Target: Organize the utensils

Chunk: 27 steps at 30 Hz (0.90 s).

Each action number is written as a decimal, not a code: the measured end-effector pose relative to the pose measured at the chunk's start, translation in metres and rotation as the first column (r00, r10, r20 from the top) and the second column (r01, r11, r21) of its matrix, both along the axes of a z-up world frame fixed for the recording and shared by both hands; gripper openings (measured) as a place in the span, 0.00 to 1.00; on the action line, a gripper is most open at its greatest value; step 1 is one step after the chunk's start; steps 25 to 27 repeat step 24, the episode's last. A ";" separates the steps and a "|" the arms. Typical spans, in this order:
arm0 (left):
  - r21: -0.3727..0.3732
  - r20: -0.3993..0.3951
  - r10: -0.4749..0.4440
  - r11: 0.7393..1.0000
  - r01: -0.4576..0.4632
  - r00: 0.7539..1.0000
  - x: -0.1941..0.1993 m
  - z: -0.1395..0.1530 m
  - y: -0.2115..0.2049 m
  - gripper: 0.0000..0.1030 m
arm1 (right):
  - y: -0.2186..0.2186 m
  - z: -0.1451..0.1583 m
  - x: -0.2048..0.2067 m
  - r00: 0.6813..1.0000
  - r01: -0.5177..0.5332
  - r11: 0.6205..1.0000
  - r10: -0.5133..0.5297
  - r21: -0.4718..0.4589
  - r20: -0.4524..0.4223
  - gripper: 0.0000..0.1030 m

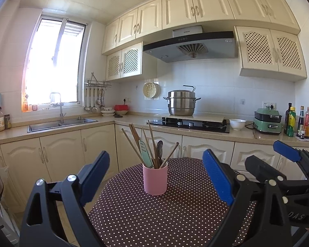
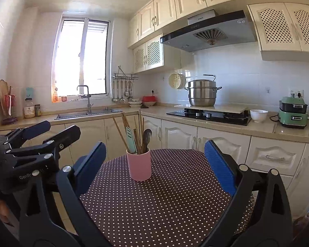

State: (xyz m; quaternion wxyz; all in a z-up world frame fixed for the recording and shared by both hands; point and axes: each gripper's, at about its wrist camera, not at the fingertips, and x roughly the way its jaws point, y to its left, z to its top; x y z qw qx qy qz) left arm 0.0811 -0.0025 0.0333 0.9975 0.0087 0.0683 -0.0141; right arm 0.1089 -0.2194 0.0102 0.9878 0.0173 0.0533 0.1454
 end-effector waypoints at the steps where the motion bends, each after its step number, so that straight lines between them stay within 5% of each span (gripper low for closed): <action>1: 0.000 -0.001 0.001 1.000 -0.001 1.000 0.002 0.000 0.000 0.87 | 0.000 0.000 0.002 1.000 -0.001 1.000 0.001 0.001 -0.002 0.91; 14: 0.011 -0.036 0.026 1.000 -0.025 0.999 0.031 -0.008 0.004 0.87 | 0.002 -0.010 0.036 0.999 -0.016 1.000 0.017 0.018 -0.048 0.91; 27: 0.034 -0.183 0.107 0.994 -0.102 0.977 0.079 -0.036 0.015 0.87 | 0.011 -0.035 0.085 0.988 -0.030 1.000 0.030 0.001 -0.153 0.91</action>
